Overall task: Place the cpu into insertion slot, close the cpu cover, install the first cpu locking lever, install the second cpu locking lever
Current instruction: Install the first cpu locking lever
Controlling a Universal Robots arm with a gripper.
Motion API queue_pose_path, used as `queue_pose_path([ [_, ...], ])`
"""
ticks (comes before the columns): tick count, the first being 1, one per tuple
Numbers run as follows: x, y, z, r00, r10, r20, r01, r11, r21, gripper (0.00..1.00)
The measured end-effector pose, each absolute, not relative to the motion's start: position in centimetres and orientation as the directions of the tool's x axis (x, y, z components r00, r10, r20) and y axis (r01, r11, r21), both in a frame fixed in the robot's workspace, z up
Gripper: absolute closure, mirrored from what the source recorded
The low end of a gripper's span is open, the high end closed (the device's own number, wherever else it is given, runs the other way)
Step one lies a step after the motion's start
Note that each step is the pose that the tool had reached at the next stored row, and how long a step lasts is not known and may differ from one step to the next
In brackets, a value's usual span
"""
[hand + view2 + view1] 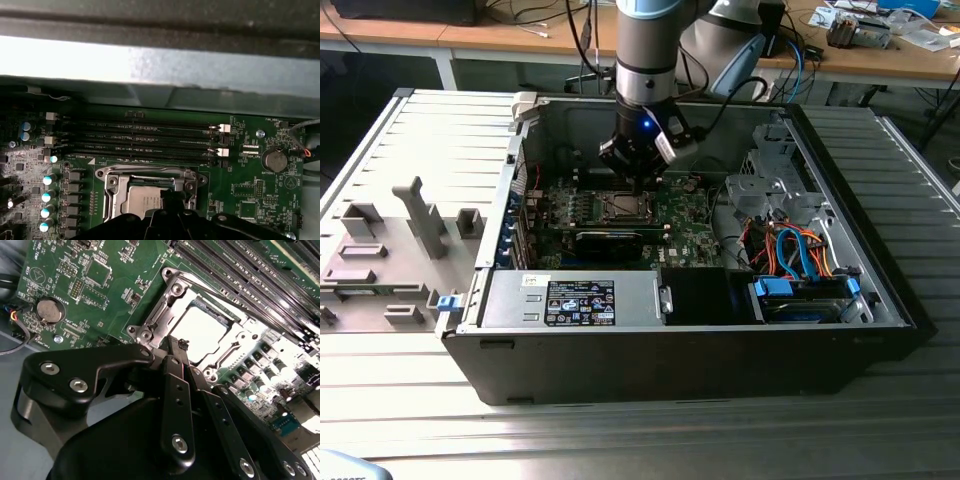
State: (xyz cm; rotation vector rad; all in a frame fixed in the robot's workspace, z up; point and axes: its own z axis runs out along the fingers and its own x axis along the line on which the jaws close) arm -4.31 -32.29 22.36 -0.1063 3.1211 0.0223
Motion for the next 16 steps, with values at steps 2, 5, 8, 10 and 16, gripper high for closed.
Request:
queue_pose_path([
  [2,-4.3,-32.5,22.6,-0.998,-0.068,-0.019,-0.068,0.998,0.013,0.89],
  [5,-4.3,-32.8,22.7,-0.998,-0.068,-0.019,-0.068,0.998,0.011,0.89],
  [8,-4.3,-33.1,22.9,-0.998,-0.068,-0.019,-0.068,0.998,0.009,0.89],
  [10,-4.3,-33.3,22.9,-0.998,-0.068,-0.019,-0.068,0.998,0.008,0.89],
  [16,-4.3,-34.0,23.3,-0.998,-0.068,-0.018,-0.068,0.998,0.003,0.89],
])
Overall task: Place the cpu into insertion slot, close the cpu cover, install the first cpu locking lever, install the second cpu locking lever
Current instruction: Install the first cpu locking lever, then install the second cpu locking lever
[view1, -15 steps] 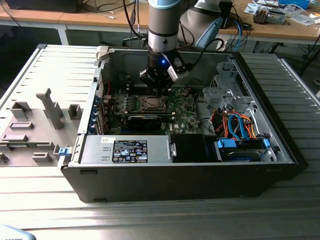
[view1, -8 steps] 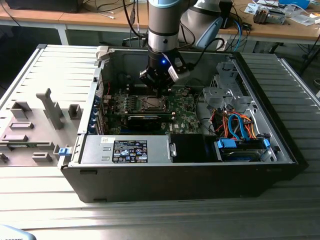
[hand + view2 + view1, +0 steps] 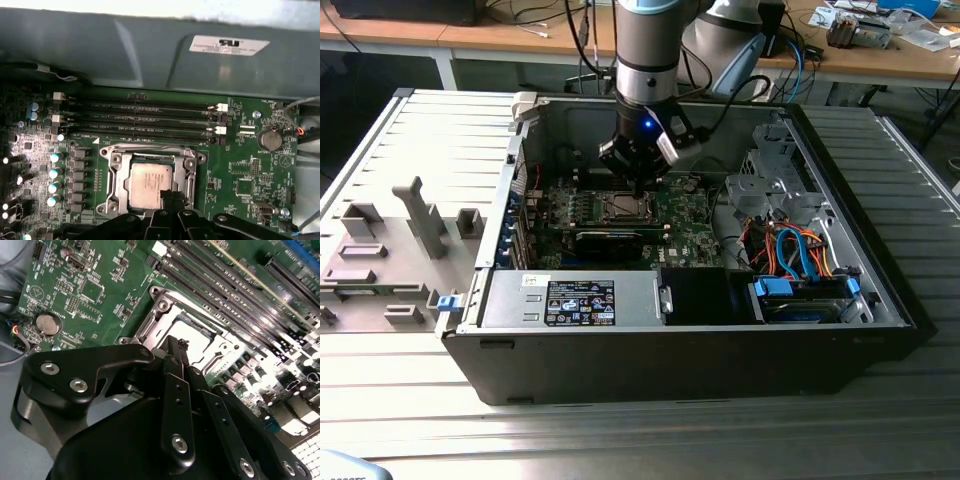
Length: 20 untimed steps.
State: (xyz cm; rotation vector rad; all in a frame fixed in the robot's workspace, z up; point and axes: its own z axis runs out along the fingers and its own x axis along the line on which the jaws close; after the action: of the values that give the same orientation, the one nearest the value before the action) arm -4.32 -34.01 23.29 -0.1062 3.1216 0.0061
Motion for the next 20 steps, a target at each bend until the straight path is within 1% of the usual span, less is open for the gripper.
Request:
queue_pose_path([
  [6,-4.3,-34.6,23.6,-0.998,-0.068,-0.018,-0.068,0.998,0.001,0.89],
  [14,-4.3,-34.8,24.8,-0.998,-0.068,-0.018,-0.068,0.998,0.000,0.89],
  [20,-4.3,-34.8,24.9,-0.998,-0.068,-0.018,-0.068,0.998,0.000,0.89],
])
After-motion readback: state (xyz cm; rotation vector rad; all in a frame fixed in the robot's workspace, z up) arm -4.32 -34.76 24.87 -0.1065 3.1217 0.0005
